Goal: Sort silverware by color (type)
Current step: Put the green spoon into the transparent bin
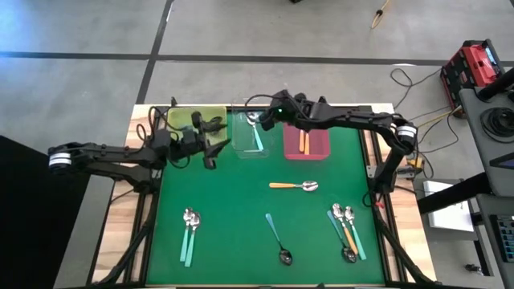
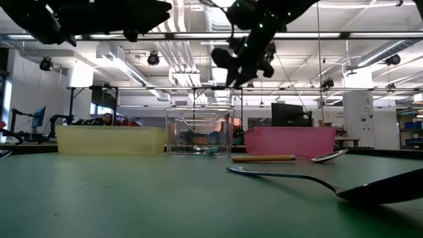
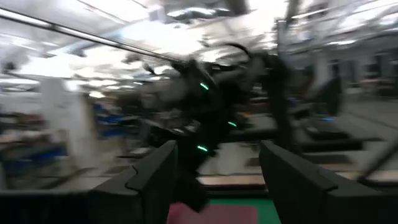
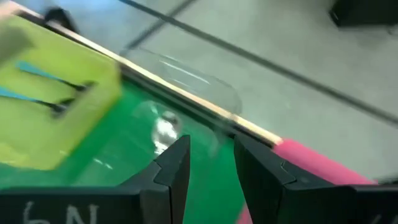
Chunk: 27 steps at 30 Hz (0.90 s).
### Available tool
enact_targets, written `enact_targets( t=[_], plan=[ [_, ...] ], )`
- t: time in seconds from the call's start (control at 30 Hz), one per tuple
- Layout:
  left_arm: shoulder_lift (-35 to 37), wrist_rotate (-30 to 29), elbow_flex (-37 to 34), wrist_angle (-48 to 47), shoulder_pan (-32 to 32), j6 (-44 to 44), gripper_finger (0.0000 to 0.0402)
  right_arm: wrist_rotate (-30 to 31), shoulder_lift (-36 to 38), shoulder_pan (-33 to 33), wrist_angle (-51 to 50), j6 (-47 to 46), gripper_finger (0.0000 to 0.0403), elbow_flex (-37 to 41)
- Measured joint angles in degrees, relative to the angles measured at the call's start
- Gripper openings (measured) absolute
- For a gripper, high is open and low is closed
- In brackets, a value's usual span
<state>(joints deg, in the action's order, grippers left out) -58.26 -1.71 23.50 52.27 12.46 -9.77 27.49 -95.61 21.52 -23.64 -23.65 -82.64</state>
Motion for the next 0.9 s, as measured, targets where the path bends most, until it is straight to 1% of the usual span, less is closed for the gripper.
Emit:
enact_targets(
  t=[0.07, 0.23, 0.4, 0.47, 0.6, 0.67, 0.73, 0.9],
  plan=[
    [0.8, 1.7, 0.0, -1.6, -0.8, 1.3, 0.021, 0.1, 0.0, -1.4, 2.0, 2.2, 0.0116, -0.6],
    [3.2, 1.9, 0.0, -7.0, -3.1, 4.9, 0.021, -0.7, 0.0, -4.9, 7.3, 7.7, 0.0116, -1.5],
    [6.0, 2.0, 0.0, -14.8, -6.4, 9.2, 0.021, -1.2, 0.0, -8.8, 10.9, 13.7, 0.0116, -1.6],
    [7.0, 2.0, 0.0, -17.8, -7.5, 11.0, 0.021, -2.8, 0.0, -10.0, 11.2, 15.7, 0.0116, -1.6],
    [8.3, 1.8, 1.0, -25.1, -8.9, 15.1, 0.021, -8.5, 0.0, -11.5, 11.1, 17.7, 0.0116, -1.5],
    [8.6, 1.7, 2.7, -30.8, -9.5, 17.2, 0.021, -11.4, 0.0, -12.1, 11.1, 18.4, 0.0116, -1.5],
    [8.5, 1.7, 5.4, -38.4, -10.0, 19.4, 0.021, -13.8, 0.0, -12.7, 11.1, 19.0, 0.0116, -1.5],
    [6.7, 1.7, 14.6, -63.7, -11.6, 27.1, 0.021, -17.2, 0.2, -14.4, 9.3, 20.7, 0.0116, -1.5]
  ],
)
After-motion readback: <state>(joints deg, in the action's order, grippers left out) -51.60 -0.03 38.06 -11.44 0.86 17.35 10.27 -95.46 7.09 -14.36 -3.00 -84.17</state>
